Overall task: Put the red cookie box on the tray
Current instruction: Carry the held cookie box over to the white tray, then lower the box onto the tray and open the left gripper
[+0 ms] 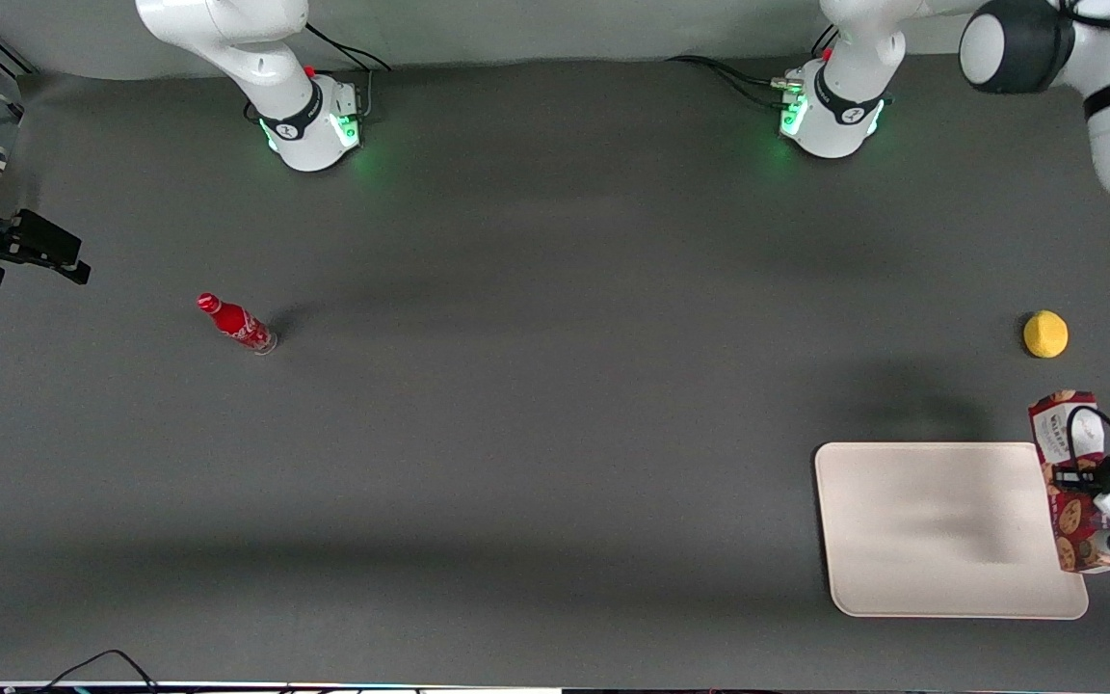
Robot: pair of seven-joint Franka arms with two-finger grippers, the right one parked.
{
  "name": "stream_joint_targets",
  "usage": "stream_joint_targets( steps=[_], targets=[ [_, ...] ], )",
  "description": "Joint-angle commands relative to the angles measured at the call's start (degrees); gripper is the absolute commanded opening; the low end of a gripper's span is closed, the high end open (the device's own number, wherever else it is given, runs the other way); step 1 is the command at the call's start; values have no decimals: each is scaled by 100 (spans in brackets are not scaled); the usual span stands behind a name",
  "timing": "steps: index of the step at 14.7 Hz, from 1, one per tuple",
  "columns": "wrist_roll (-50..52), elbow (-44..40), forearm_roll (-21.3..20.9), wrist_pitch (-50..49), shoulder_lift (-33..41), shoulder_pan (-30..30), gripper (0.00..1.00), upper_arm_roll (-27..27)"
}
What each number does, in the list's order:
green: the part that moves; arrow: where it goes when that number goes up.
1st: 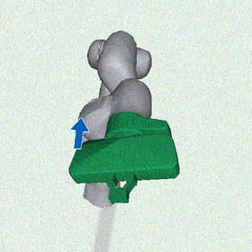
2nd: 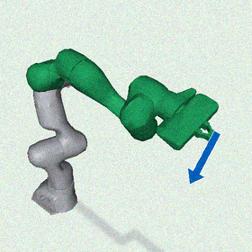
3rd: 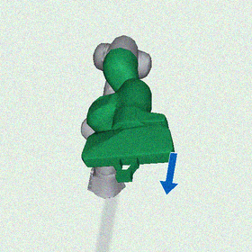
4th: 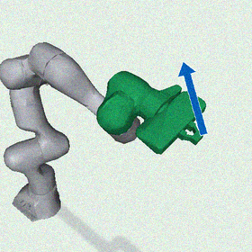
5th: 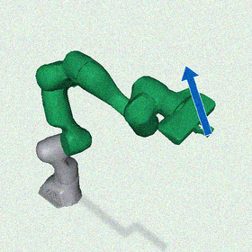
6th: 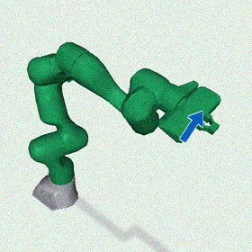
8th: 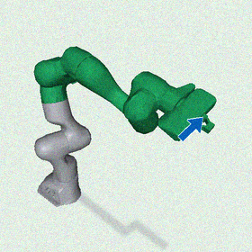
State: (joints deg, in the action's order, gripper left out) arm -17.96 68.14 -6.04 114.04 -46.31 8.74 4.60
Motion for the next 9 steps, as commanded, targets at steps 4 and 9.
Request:
stream_joint_targets(
  steps=[4,9],
  targets=[
    [-578,-504,59,857,-905,224,11,287],
    [-472,-495,621,769,-844,207,100,296]
  ],
)
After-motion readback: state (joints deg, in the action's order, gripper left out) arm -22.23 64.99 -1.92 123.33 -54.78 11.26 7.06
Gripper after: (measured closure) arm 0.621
